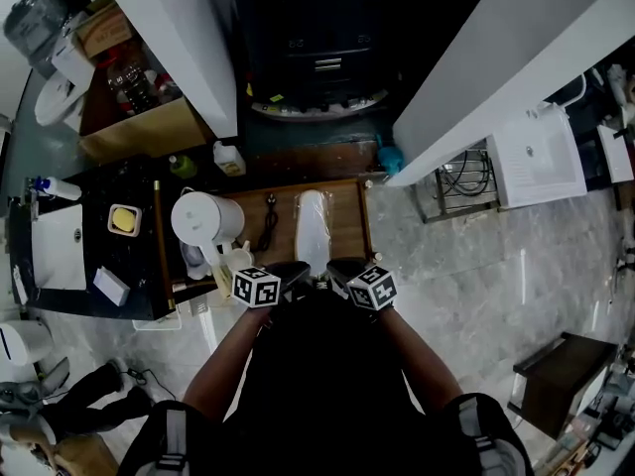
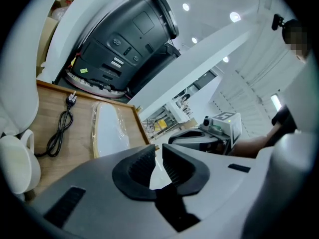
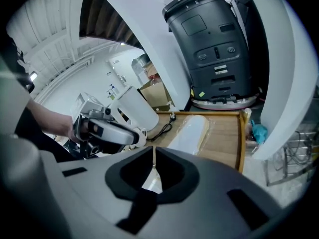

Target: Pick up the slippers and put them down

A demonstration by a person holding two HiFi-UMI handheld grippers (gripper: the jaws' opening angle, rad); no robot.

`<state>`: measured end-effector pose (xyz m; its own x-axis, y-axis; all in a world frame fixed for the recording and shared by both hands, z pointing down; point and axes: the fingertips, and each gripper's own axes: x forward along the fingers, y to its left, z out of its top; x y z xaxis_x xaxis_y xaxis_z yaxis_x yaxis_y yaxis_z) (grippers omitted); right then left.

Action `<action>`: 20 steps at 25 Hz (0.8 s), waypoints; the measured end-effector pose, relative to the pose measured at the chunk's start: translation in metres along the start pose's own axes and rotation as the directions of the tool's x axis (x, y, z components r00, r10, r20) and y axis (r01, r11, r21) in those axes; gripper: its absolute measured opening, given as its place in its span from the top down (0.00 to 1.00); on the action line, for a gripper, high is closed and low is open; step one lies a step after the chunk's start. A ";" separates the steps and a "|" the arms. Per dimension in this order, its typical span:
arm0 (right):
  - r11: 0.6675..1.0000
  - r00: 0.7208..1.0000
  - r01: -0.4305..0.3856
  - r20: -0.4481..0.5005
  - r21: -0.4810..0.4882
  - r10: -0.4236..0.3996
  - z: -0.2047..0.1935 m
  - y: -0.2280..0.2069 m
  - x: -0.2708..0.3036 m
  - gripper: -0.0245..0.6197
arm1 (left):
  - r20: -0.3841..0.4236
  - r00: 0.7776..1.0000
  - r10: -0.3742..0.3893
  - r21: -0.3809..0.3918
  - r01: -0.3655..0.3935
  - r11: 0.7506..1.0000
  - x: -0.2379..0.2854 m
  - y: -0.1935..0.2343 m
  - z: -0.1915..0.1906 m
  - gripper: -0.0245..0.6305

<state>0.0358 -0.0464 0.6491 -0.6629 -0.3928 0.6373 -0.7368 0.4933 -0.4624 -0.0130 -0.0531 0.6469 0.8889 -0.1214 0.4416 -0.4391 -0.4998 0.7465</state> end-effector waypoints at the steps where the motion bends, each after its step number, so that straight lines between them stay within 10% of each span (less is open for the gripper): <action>1: 1.000 1.000 0.001 0.004 -0.010 0.000 0.001 0.004 -0.002 0.92 | 0.010 1.000 -0.003 0.000 0.003 1.000 -0.003 -0.002 0.001 0.89; 20: 0.986 0.984 0.117 0.147 -0.121 -0.099 0.007 0.043 -0.016 0.95 | 0.046 0.997 -0.058 0.101 0.053 0.993 -0.040 -0.012 -0.016 0.94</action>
<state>0.0138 -0.0248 0.6149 -0.5993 -0.5494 0.5823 -0.7878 0.5341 -0.3068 -0.0455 -0.0282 0.6283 0.9178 -0.1313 0.3747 -0.3761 -0.5899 0.7145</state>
